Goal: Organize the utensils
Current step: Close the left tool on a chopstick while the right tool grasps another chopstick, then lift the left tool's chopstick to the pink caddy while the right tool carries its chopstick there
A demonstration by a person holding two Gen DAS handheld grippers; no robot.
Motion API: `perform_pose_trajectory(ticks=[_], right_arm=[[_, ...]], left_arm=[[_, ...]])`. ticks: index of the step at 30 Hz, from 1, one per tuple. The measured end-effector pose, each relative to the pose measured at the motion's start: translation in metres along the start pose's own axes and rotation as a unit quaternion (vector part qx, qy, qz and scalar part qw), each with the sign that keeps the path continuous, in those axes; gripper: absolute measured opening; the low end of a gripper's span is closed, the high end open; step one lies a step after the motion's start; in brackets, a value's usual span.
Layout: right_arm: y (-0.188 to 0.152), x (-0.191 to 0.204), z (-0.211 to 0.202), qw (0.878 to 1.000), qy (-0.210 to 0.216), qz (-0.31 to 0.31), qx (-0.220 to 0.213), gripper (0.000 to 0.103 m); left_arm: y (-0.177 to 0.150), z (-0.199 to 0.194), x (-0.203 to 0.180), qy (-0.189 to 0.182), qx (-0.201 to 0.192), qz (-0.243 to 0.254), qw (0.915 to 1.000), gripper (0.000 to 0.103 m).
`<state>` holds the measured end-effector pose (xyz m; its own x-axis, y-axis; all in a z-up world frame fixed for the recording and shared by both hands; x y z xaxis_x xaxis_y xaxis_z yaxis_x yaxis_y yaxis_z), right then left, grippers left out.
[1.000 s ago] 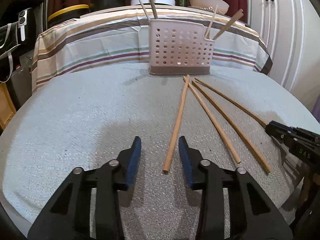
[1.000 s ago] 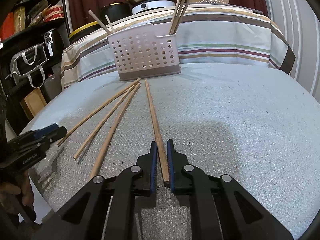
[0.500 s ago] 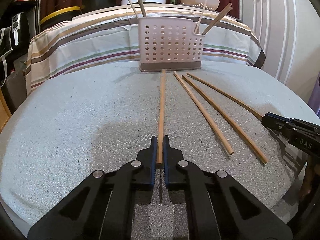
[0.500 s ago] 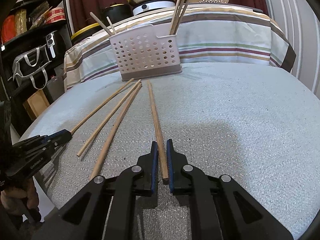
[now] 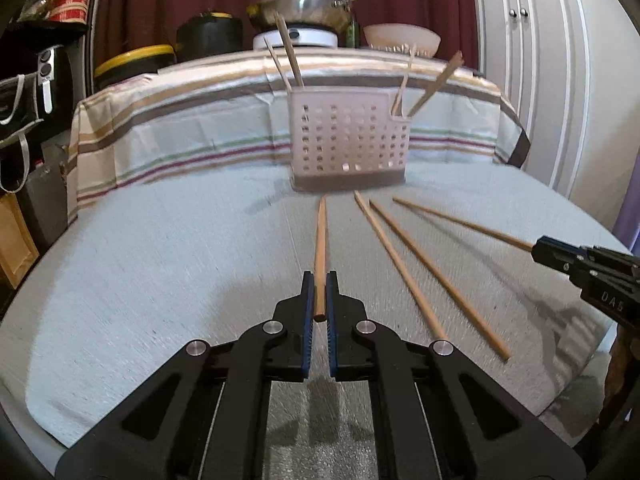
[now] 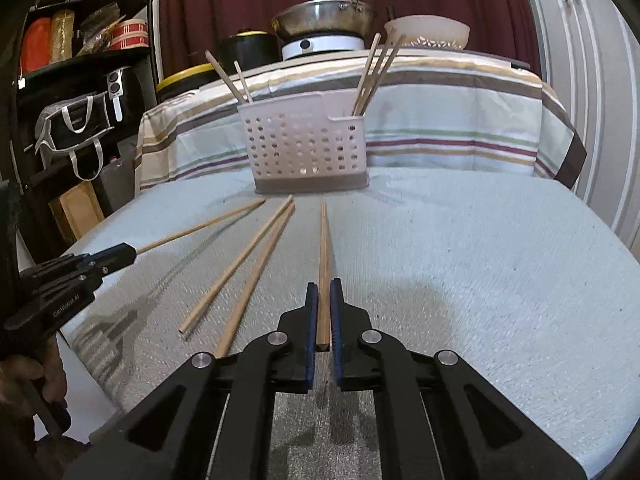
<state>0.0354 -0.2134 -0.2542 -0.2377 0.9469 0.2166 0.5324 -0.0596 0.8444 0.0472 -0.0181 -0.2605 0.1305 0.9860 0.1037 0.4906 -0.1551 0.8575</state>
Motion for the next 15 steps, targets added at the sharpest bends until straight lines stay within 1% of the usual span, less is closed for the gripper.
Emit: perform_pose_trajectory(ticks=[7, 15], right_arm=[[0.016, -0.001, -0.012, 1.0, -0.002, -0.003, -0.023, 0.007], [0.051, 0.003, -0.034, 0.998, -0.008, -0.021, -0.06, 0.007]], left_arm=[[0.026, -0.019, 0.008, 0.01, -0.03, -0.007, 0.9995, 0.006], [0.061, -0.041, 0.022, 0.022, -0.06, -0.017, 0.9978, 0.006]])
Point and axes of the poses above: each gripper's, at about its wrist camera, not at the fingertips, and z roughly the way its jaws point, x to its left, y to its top, the point moved 10 cm from there along z, roughly the way its jaws point, and after that the axes turned 10 degrees about y, right-handed, at the moved point
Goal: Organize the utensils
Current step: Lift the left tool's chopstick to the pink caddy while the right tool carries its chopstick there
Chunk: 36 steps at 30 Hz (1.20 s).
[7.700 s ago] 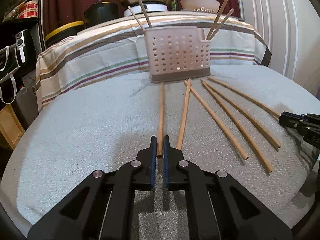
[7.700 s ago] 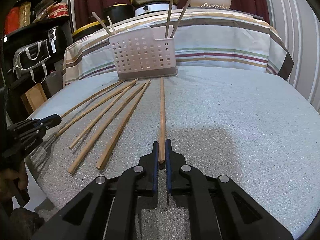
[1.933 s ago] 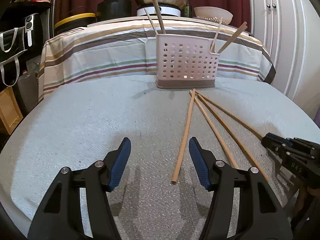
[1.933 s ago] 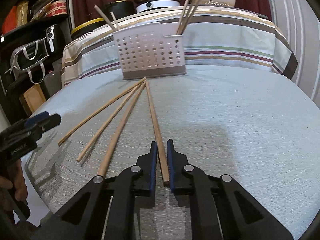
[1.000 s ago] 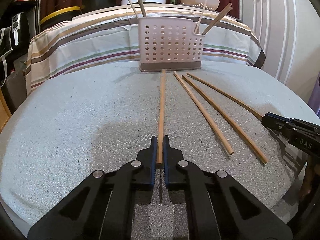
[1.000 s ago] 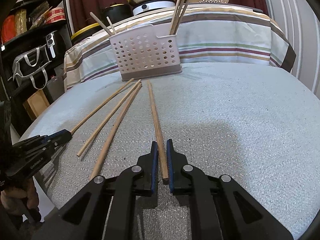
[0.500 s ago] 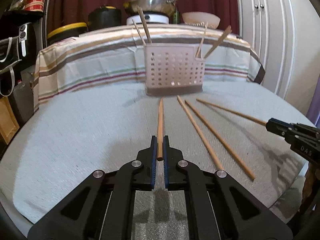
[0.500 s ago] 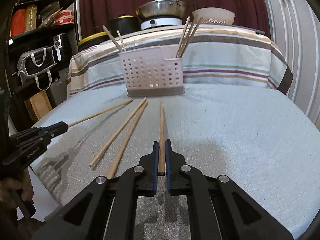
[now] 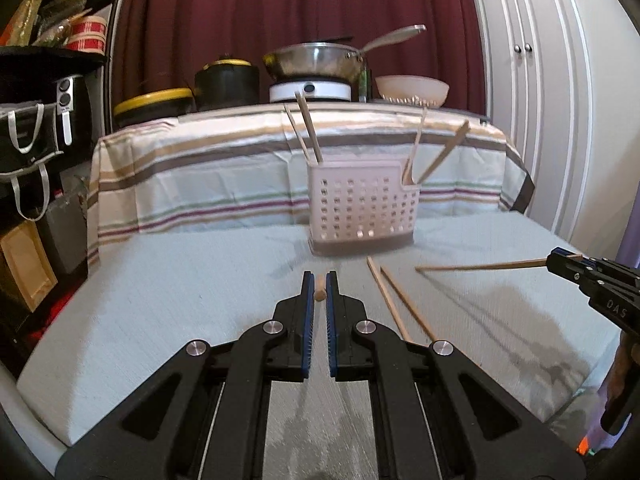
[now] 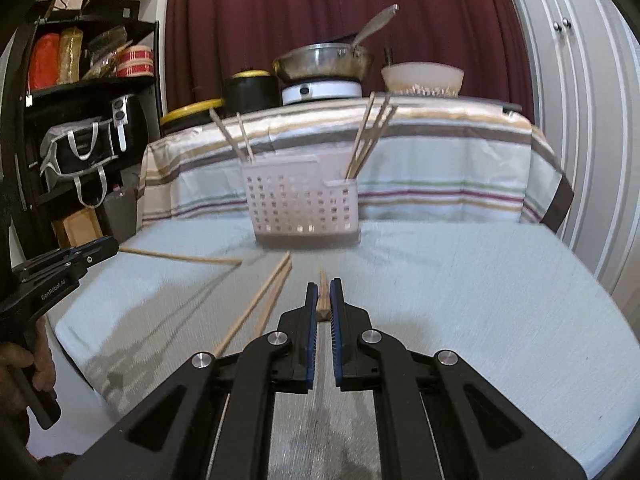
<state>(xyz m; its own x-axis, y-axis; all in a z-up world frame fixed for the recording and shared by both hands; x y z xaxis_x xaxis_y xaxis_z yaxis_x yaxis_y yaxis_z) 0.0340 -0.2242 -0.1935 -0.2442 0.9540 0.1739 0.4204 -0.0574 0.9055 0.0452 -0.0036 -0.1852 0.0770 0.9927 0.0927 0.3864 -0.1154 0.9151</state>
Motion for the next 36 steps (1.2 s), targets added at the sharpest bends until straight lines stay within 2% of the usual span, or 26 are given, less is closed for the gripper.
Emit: perform_pose_trajectory(ticks=[5, 10, 22, 31, 36], right_arm=[[0.028, -0.002, -0.008, 1.0, 0.005, 0.002, -0.018, 0.007], [0.05, -0.001, -0.003, 1.0, 0.005, -0.008, -0.022, 0.007], [0.096, -0.006, 0.036, 0.999, 0.002, -0.03, -0.034, 0.007], [0.122, -0.009, 0.053, 0.998, 0.015, -0.022, -0.048, 0.007], [0.142, -0.007, 0.048, 0.997, 0.029, -0.018, -0.064, 0.007]], left_arm=[[0.027, -0.008, 0.01, 0.002, -0.016, -0.01, 0.9998, 0.006], [0.047, -0.001, 0.017, -0.001, -0.013, -0.014, 0.9998, 0.006], [0.079, 0.034, 0.028, -0.001, -0.004, -0.03, 0.9995, 0.006], [0.111, 0.049, 0.021, -0.017, -0.021, -0.024, 0.9993, 0.006], [0.135, 0.05, 0.012, -0.047, -0.027, -0.03, 0.998, 0.006]])
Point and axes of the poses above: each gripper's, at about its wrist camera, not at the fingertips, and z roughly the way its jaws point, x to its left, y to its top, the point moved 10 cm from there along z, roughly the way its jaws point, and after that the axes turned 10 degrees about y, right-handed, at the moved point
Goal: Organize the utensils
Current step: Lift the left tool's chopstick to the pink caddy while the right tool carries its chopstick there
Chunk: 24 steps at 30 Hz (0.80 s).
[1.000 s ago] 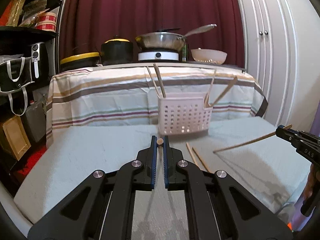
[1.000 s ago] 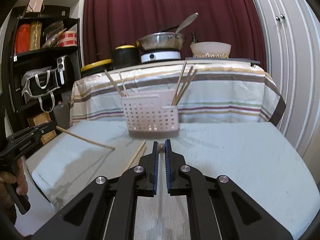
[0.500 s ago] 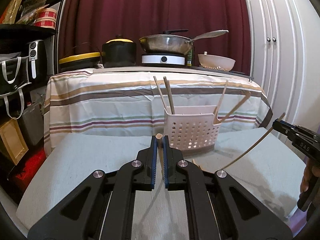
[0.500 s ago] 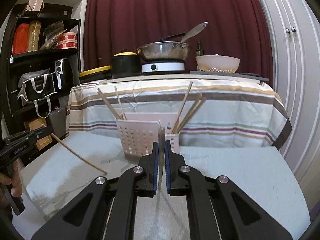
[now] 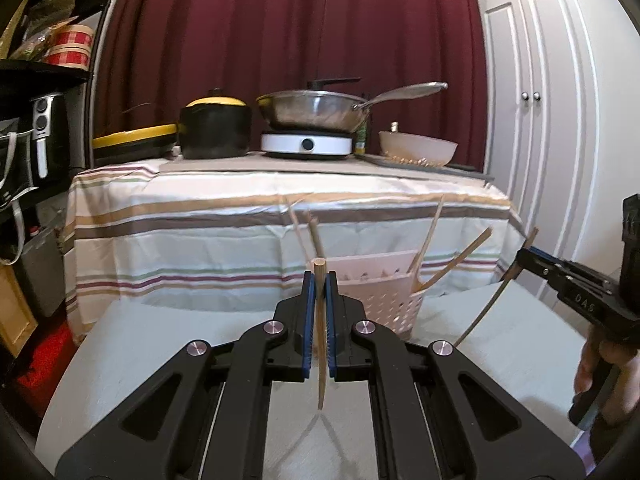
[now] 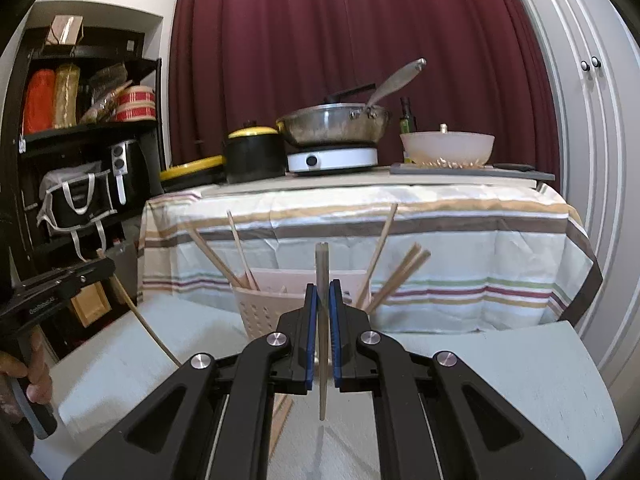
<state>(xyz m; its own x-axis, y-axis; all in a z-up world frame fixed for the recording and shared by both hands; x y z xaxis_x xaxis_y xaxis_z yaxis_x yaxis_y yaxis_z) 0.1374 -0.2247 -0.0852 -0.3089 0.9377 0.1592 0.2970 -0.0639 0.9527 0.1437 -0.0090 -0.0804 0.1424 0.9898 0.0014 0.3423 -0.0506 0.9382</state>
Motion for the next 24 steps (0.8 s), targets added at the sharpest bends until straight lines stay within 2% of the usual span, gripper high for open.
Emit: perform_pose_trajectory(ticks=[4, 8, 12, 15, 20, 24], right_arm=[[0.024, -0.001, -0.003, 1.0, 0.011, 0.0, -0.02, 0.007], [0.056, -0.001, -0.007, 0.999, 0.018, -0.008, -0.051, 0.007], [0.091, -0.001, -0.006, 0.996, 0.017, -0.024, -0.086, 0.007], [0.111, -0.007, 0.004, 0.994, 0.014, -0.029, -0.103, 0.007], [0.131, -0.021, 0.032, 0.993, 0.006, -0.029, -0.116, 0.007], [0.134, -0.03, 0.054, 0.992, 0.003, -0.024, -0.121, 0.007]], left_arm=[[0.028, 0.001, -0.006, -0.021, -0.013, -0.009, 0.9997, 0.006], [0.07, -0.001, -0.014, -0.044, -0.039, -0.018, 0.9981, 0.006], [0.111, 0.006, -0.022, -0.044, -0.074, -0.011, 0.9962, 0.006], [0.133, 0.02, -0.028, -0.047, -0.084, -0.012, 0.9953, 0.006], [0.143, 0.05, -0.04, -0.045, -0.077, -0.005, 0.9959, 0.006], [0.14, 0.074, -0.045, -0.036, -0.073, 0.0, 0.9967, 0.006]])
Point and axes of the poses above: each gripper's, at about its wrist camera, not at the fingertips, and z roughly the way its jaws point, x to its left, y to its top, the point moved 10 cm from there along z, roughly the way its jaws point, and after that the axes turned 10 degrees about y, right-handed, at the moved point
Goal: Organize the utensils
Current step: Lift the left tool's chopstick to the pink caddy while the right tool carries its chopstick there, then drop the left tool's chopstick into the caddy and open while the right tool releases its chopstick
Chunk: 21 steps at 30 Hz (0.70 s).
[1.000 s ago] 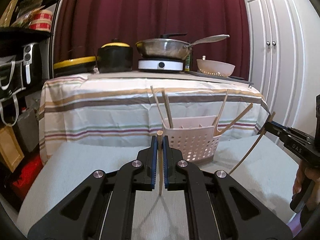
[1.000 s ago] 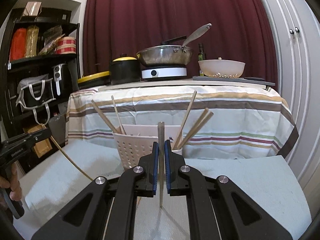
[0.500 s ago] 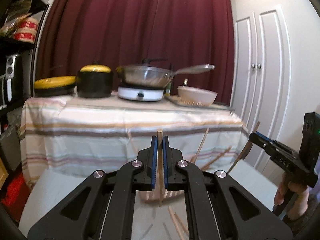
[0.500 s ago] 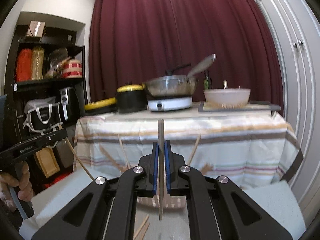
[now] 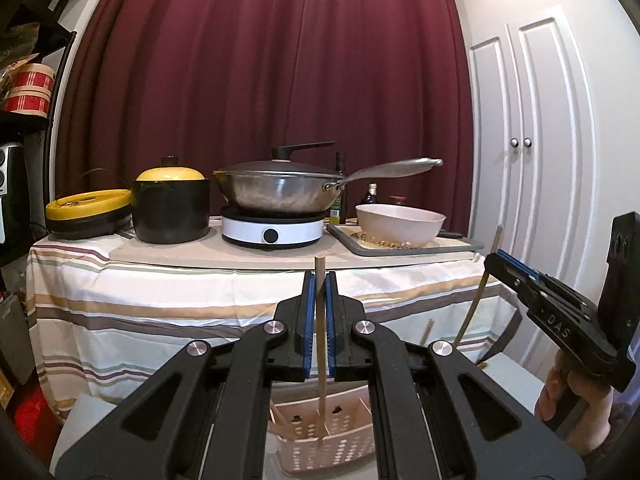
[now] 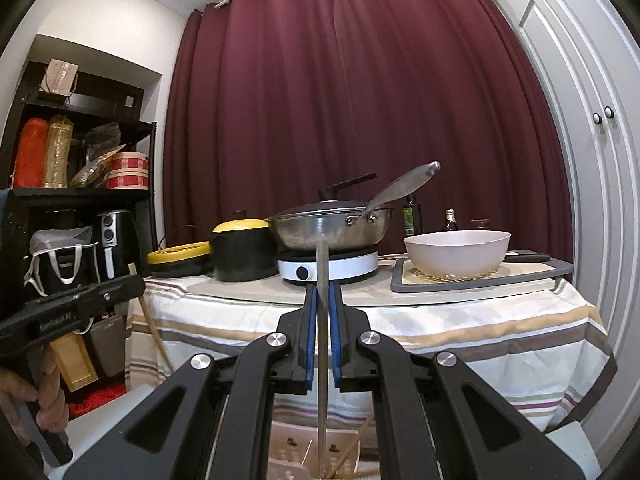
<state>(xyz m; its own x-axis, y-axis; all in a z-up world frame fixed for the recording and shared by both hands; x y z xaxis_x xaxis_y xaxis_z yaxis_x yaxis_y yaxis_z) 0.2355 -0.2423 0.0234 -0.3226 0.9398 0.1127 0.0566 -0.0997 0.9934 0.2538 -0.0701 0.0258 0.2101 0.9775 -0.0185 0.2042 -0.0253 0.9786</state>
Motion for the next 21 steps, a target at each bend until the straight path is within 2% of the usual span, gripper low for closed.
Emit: perform_pose_trajectory(ticks=[8, 16, 21], right_arm=[[-0.027, -0.011, 0.037, 1.0, -0.012, -0.006, 0.022, 0.007], [-0.037, -0.02, 0.047, 1.0, -0.016, 0.002, 0.027, 0.007], [-0.045, -0.02, 0.052, 0.999, -0.019, -0.005, 0.034, 0.007]], left_arm=[[0.003, 0.027, 0.0, -0.01, 0.006, -0.023, 0.9997, 0.005], [0.029, 0.02, -0.006, -0.011, -0.028, -0.007, 0.9995, 0.005], [0.017, 0.032, -0.012, -0.003, -0.023, 0.004, 0.9997, 0.006]])
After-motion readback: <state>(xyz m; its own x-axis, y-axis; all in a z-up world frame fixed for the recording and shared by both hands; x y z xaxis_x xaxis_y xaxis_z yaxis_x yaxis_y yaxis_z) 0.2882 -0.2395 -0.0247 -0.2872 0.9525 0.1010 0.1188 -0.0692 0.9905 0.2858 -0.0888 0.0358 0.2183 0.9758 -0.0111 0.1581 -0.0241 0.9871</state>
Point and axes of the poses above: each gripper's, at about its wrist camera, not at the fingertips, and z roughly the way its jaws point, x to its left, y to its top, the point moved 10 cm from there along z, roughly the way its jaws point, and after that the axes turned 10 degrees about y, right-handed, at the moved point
